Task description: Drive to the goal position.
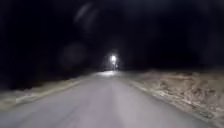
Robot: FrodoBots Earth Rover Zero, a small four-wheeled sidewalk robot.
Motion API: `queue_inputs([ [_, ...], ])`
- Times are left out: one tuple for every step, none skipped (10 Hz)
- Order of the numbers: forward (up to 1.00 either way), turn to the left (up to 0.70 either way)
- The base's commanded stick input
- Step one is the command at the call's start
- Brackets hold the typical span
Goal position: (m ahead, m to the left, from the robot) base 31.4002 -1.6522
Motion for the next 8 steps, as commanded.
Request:
queue_inputs([
  [0.85,0.00],
  [0.85,0.00],
  [0.85,0.00],
  [0.85,0.00],
  [0.85,0.00],
  [0.85,0.00],
  [0.85,0.00],
  [0.85,0.00],
])
